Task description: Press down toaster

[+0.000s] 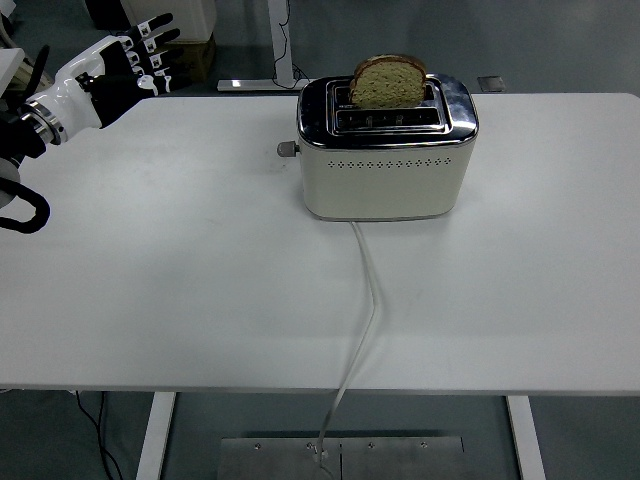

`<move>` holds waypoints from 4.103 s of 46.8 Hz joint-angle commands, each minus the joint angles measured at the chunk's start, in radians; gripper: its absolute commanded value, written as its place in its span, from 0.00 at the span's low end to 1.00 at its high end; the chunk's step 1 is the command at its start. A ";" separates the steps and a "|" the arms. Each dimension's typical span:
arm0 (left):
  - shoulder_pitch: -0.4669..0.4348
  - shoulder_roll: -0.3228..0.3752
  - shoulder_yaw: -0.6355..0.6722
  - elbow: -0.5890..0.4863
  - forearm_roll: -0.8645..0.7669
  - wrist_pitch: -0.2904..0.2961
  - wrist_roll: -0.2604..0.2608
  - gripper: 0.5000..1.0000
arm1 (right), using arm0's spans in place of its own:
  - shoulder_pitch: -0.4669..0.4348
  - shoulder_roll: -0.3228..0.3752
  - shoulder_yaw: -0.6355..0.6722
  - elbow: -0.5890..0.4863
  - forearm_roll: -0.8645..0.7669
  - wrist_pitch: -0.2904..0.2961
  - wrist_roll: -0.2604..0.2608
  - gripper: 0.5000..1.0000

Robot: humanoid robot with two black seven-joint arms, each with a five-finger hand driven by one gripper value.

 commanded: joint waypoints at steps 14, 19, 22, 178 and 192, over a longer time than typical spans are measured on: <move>-0.038 0.031 0.155 -0.042 0.655 -0.049 0.076 1.00 | 0.000 0.000 0.000 0.000 0.000 0.000 0.000 1.00; -0.080 0.036 0.230 -0.040 0.672 -0.048 0.076 1.00 | 0.000 0.000 0.000 0.000 0.000 0.000 0.000 1.00; -0.101 0.031 0.265 -0.039 0.686 -0.046 0.076 1.00 | 0.000 0.000 0.000 0.000 0.000 0.001 0.000 1.00; -0.090 -0.248 0.317 0.173 0.700 0.027 -0.007 1.00 | -0.032 0.000 0.000 0.000 0.000 -0.002 0.000 1.00; -0.075 -0.264 0.316 0.199 0.698 0.041 -0.016 1.00 | -0.043 0.000 0.000 0.000 0.000 -0.002 0.000 1.00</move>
